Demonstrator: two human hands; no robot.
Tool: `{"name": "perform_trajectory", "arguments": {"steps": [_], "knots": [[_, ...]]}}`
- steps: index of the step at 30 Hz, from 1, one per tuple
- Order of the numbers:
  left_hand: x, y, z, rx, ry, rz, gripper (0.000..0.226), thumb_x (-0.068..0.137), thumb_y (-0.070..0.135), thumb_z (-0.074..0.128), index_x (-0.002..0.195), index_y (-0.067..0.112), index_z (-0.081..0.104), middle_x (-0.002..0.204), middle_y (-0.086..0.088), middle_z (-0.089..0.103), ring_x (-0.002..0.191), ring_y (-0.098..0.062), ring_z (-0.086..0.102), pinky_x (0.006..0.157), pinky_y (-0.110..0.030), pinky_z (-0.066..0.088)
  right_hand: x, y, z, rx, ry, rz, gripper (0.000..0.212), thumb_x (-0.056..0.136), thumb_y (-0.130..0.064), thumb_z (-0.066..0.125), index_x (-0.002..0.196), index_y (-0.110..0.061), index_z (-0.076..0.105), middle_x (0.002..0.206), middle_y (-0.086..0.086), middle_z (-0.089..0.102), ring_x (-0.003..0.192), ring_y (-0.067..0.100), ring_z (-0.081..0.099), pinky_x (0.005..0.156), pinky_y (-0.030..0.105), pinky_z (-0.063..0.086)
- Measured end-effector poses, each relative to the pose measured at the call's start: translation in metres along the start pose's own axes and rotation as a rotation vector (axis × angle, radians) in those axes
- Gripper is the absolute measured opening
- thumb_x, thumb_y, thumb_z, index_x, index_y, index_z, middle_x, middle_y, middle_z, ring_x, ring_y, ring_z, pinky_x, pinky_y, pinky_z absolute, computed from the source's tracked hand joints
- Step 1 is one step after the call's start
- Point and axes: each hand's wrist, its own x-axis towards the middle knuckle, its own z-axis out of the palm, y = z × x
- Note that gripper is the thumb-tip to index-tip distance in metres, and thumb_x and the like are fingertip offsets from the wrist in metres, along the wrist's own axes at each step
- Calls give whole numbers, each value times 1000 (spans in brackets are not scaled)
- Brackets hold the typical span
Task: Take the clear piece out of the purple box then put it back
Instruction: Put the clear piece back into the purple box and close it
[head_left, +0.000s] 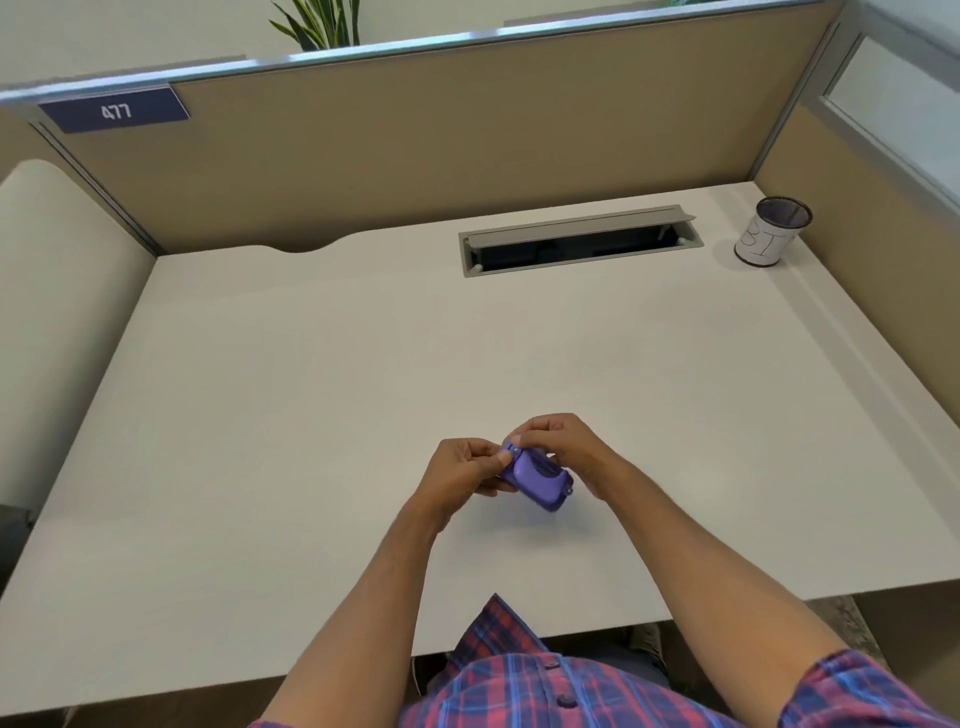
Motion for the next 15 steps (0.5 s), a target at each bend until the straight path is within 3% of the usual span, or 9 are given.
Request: {"name": "perform_trajectory", "arguments": {"steps": [2, 5, 8, 15], "knots": [[3, 3, 1, 54, 32, 16, 21, 97, 17, 69, 104, -2, 75, 95, -22, 79, 76, -22, 78, 63, -23, 52, 3, -4, -1, -24, -9, 24, 8, 86, -16, 71, 84, -13, 78, 97, 7, 78, 83, 12, 64, 73, 27, 49], [9, 6, 5, 113, 93, 48, 20, 95, 15, 71, 97, -4, 77, 91, -24, 79, 70, -24, 75, 56, -20, 47, 8, -5, -5, -16, 32, 60, 10, 84, -12, 73, 88, -5, 78, 85, 6, 76, 78, 15, 64, 69, 26, 51], [15, 7, 11, 161, 120, 63, 18, 92, 14, 73, 91, -4, 78, 87, -22, 79, 74, -33, 77, 58, -19, 55, 11, -6, -12, -28, 40, 94, 10, 83, -6, 71, 89, -1, 78, 80, 7, 76, 74, 17, 66, 67, 26, 53], [24, 0, 15, 164, 179, 62, 25, 82, 27, 84, 81, 2, 77, 75, -13, 80, 71, -29, 78, 68, -31, 60, 11, 10, -21, 91, -22, 197, 20, 82, -18, 70, 95, -6, 79, 106, 14, 76, 83, 23, 68, 79, 35, 57]]}}
